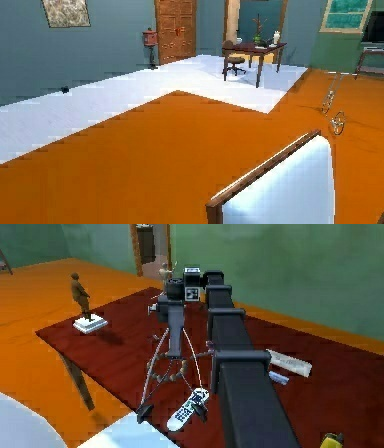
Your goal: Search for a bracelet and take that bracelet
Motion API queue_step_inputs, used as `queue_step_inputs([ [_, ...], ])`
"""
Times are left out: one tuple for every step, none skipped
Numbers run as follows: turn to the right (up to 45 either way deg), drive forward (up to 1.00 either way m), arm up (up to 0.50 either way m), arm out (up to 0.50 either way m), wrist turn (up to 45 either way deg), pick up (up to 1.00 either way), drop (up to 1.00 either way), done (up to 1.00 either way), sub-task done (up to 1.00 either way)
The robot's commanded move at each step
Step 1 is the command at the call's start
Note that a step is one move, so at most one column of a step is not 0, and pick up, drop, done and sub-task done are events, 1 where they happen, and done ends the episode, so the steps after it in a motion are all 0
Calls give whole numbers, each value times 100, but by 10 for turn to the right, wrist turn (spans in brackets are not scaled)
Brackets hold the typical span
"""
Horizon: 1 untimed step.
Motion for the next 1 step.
queue_step_inputs([
  [0,0,0,0,450,0,0,0,0],
])
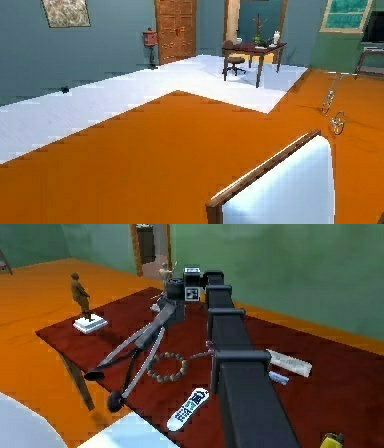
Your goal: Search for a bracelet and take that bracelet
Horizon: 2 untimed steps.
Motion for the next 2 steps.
queue_step_inputs([
  [0,0,0,0,450,0,0,0,0],
  [0,0,0,0,450,0,0,0,0],
])
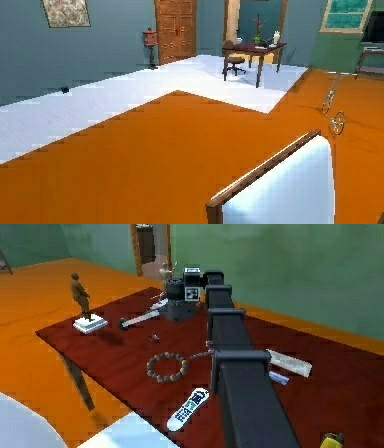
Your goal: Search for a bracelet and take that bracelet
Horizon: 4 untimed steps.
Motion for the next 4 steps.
queue_step_inputs([
  [0,0,0,0,210,0,0,0,0],
  [0,0,-30,0,0,0,0,0,0],
  [0,0,0,0,0,100,0,0,0],
  [0,0,10,0,0,0,0,0,0],
])
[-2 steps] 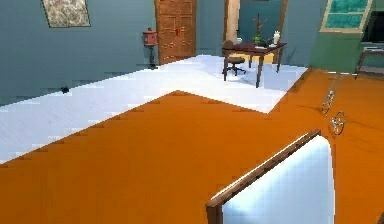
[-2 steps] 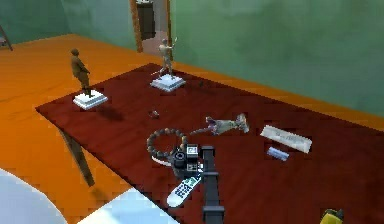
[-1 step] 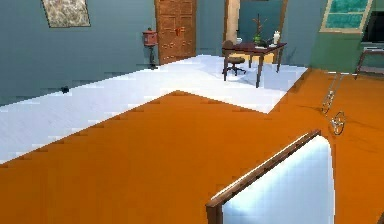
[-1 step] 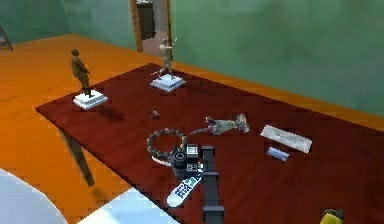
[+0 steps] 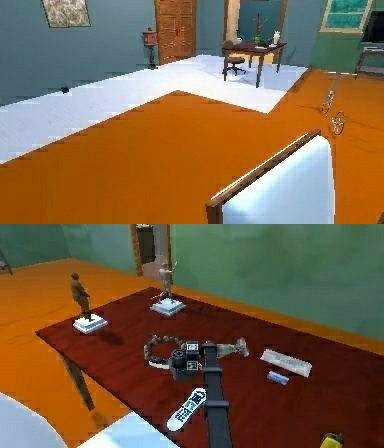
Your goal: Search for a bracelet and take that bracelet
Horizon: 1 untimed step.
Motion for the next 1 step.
queue_step_inputs([
  [0,0,0,0,0,0,0,100,0],
])
